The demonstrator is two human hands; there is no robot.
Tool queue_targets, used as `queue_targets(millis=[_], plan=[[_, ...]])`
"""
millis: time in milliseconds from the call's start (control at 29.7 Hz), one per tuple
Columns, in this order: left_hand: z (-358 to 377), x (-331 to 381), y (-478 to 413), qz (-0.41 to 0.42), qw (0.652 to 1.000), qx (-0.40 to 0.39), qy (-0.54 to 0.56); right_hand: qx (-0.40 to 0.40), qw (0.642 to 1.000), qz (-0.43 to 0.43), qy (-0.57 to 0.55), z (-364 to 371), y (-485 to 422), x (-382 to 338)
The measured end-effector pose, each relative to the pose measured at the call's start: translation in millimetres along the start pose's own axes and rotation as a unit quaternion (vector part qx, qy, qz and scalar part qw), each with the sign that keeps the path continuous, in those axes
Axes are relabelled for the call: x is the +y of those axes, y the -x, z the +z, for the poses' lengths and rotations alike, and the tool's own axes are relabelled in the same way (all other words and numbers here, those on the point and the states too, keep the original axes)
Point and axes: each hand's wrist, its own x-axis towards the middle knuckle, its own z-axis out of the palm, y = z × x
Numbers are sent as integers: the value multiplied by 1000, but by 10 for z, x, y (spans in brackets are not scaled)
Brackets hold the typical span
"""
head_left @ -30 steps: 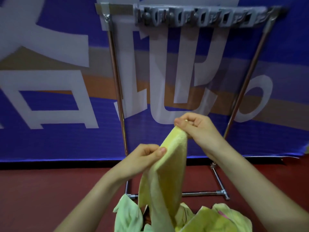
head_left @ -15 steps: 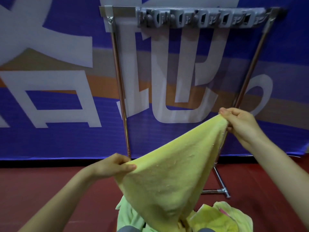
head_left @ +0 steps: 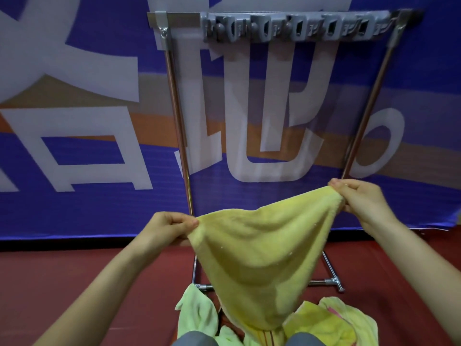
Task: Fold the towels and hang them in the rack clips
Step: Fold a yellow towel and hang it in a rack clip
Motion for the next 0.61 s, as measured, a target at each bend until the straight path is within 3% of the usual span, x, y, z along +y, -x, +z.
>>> queue_targets(millis=[168,303,606], plan=[[288,55,20,-51,993,-67,77,-69,996,58,-9,346,263,96],[487,2,48,-78,988,-68,113,-164,984,63,-29,649,627,128],[696,-112,113,-68,994,-40,77,-158,985,32,-63,1072,1098,270]])
